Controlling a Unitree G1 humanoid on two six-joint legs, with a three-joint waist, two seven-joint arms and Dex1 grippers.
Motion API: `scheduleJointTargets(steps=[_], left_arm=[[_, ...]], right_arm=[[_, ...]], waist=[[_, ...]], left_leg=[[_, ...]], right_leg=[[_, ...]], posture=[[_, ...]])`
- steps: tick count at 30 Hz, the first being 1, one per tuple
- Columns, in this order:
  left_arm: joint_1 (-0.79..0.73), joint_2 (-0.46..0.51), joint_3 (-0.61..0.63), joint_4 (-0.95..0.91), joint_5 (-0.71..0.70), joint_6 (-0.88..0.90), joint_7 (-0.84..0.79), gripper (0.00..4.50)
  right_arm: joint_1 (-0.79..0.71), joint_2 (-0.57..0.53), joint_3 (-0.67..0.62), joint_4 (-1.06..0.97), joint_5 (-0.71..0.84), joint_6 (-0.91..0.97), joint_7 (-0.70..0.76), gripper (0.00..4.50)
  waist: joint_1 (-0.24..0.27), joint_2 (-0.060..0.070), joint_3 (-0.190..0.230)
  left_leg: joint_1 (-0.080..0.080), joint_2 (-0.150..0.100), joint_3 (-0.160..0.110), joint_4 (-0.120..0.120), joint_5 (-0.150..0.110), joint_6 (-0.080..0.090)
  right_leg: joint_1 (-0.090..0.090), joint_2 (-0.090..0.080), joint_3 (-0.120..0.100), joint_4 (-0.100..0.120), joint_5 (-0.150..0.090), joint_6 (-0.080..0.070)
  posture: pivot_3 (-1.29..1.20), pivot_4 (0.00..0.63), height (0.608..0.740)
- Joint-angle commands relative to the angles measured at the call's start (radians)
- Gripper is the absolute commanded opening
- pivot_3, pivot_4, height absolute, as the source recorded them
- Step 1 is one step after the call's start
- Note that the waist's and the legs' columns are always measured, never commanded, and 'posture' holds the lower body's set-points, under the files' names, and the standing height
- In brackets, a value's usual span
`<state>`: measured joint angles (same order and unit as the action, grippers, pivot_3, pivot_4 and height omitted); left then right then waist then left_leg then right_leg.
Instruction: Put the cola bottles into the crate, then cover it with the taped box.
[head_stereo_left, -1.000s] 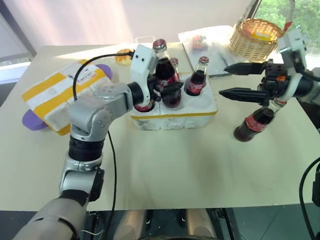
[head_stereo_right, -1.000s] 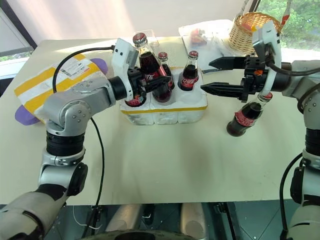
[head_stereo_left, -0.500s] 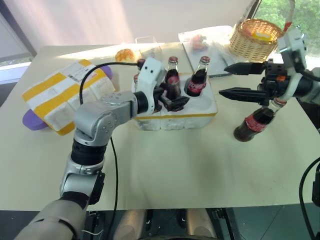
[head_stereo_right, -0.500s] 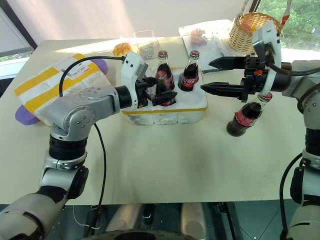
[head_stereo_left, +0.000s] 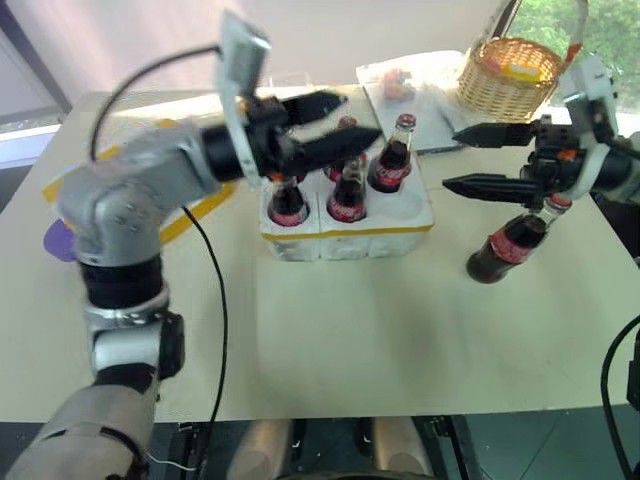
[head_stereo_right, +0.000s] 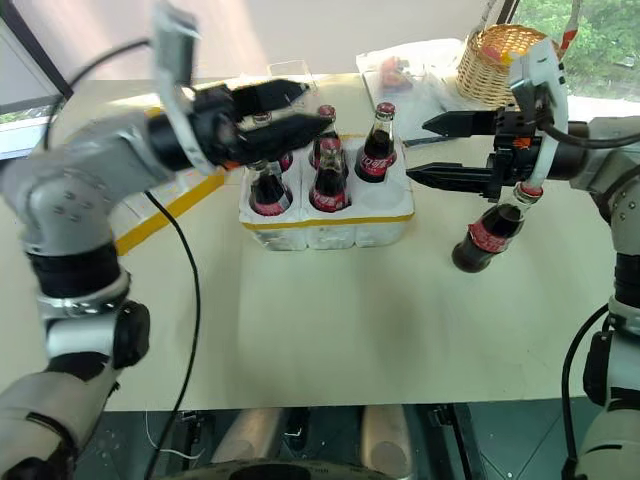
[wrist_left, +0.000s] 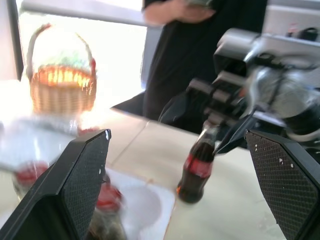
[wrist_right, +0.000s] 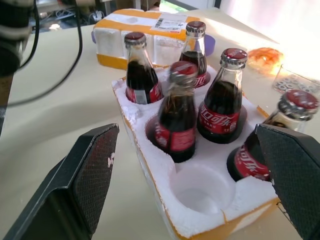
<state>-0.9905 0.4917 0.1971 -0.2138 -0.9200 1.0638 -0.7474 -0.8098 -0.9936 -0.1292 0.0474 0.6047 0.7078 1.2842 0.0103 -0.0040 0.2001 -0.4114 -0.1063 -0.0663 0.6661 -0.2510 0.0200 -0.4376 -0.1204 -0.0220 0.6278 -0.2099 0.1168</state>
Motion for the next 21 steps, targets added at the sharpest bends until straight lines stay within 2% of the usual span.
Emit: scheduleJointTargets(steps=[1, 4, 7, 11, 15, 18, 21], left_arm=[[-0.033, 0.078, 0.059, 0.035, -0.089, -0.006, -0.136, 4.48], [-0.08, 0.196, 0.042, 0.196, -0.068, 0.011, -0.243, 4.48], [-0.074, 0.317, -0.03, 0.298, 0.01, -0.037, -0.393, 4.48], [-0.036, 0.469, -0.132, 0.385, 0.118, -0.131, -0.644, 4.48], [-0.024, 0.514, -0.2, 0.479, 0.22, -0.216, -0.742, 4.48], [0.038, 0.512, -0.221, 0.459, 0.274, -0.315, -0.798, 4.48], [0.11, 0.501, -0.242, 0.435, 0.321, -0.393, -0.832, 4.48]], right_arm=[[-0.044, -0.039, -0.022, 0.012, -0.01, -0.026, 0.017, 4.5], [-0.069, -0.076, -0.047, 0.04, -0.029, -0.033, 0.004, 4.5], [-0.061, -0.122, -0.098, 0.053, -0.027, -0.02, -0.022, 4.5], [0.052, -0.196, -0.235, 0.054, -0.032, 0.013, -0.086, 4.5], [0.27, -0.23, -0.514, 0.018, -0.025, 0.136, -0.139, 4.5], [0.465, -0.188, -0.704, -0.082, -0.074, 0.159, -0.179, 4.5], [0.612, -0.14, -0.85, -0.218, -0.039, 0.248, -0.188, 4.5]], waist=[[0.0, 0.0, 0.0], [0.0, 0.0, 0.0], [0.0, 0.0, 0.0], [0.002, 0.0, 0.0], [0.004, 0.0, 0.0], [0.003, 0.001, 0.0], [-0.001, 0.001, 0.0]], left_leg=[[0.0, 0.0, 0.0, 0.0, 0.0, 0.0], [0.0, 0.0, 0.0, 0.0, 0.0, 0.001], [0.0, 0.0, 0.0, 0.0, -0.001, 0.002], [0.0, 0.0, 0.001, -0.001, 0.0, 0.001], [-0.001, 0.0, 0.002, -0.001, -0.003, 0.005], [0.0, 0.0, 0.003, -0.001, -0.004, 0.007], [0.0, 0.001, 0.005, -0.003, -0.004, 0.007]], right_leg=[[0.0, 0.0, 0.0, 0.0, 0.0, 0.0], [0.0, 0.0, 0.0, 0.0, 0.0, 0.0], [0.0, 0.0, 0.0, 0.0, 0.0, 0.0], [-0.001, 0.0, 0.0, -0.001, 0.0, 0.0], [0.0, 0.0, 0.001, -0.002, 0.0, 0.0], [-0.001, 0.0, 0.002, -0.001, 0.0, 0.0], [-0.002, 0.0, 0.006, -0.001, 0.0, 0.0]], posture=[[0.0, 0.15, 0.74], [0.0, 0.15, 0.74], [0.0, 0.15, 0.74], [0.0, 0.15, 0.74], [0.0, 0.15, 0.74], [0.0, 0.15, 0.74], [0.0, 0.15, 0.74]])
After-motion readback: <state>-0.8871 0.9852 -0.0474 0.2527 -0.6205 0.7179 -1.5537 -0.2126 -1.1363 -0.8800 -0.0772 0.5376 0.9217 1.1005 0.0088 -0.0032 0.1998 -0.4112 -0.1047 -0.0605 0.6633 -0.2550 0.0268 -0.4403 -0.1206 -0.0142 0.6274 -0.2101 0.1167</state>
